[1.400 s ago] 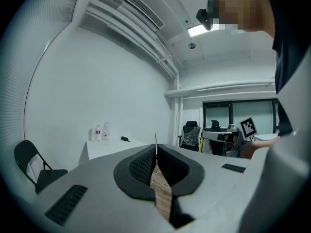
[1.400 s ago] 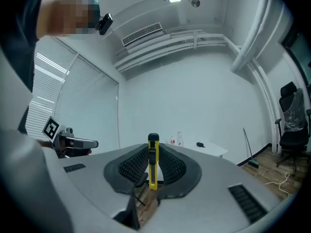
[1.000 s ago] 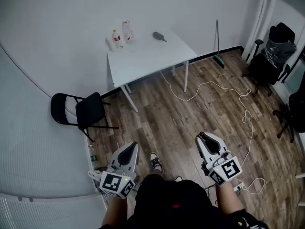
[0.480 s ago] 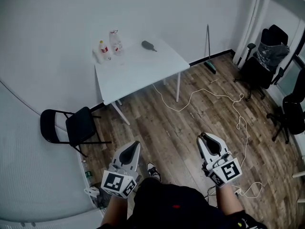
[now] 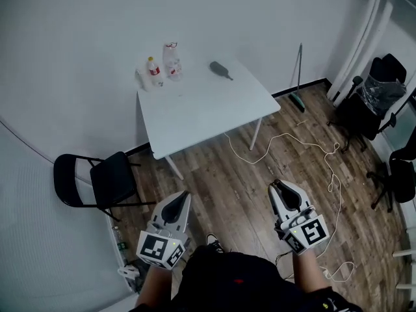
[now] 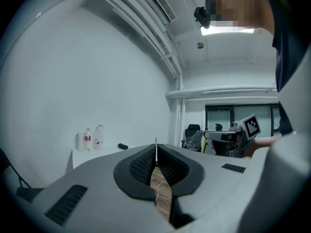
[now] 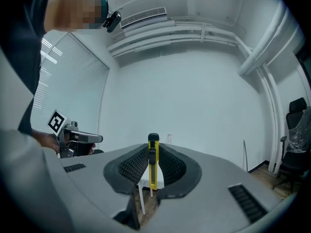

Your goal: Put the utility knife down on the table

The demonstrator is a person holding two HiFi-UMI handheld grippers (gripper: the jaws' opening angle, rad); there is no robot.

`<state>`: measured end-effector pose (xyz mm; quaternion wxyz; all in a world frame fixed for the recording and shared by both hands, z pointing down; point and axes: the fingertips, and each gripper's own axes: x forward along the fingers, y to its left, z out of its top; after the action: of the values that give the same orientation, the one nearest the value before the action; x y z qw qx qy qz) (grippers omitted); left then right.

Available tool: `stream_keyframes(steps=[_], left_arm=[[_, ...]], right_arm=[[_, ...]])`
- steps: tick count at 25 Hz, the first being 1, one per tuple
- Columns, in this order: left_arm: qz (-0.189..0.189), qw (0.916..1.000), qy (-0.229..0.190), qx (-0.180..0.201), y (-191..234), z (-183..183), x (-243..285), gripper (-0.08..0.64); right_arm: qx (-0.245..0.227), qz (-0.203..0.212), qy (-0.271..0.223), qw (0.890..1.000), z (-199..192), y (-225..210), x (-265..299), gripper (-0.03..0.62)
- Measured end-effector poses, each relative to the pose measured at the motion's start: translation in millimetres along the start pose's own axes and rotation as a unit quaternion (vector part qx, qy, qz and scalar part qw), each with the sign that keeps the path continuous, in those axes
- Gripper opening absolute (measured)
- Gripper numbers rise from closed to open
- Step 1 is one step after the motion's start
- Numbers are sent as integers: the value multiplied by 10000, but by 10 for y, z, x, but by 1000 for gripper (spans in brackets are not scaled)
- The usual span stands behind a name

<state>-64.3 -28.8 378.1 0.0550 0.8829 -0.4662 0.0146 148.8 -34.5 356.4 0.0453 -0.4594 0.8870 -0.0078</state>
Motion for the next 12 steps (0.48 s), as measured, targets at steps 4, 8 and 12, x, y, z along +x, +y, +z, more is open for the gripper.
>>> stream_keyframes(steps=[4,8,12], left_arm=[[63,10000,68,10,537,5,102,29],[122,9999,43,77,914,18,196,29],[273,9996,107,12,1254,-30,279,29]], right_arm=[[-26,67,37,10000,-29,88,580,74],[-26,149,198,9997,-151,130,1012,74],[-124,281,371,9988,-287,85,1453,74]])
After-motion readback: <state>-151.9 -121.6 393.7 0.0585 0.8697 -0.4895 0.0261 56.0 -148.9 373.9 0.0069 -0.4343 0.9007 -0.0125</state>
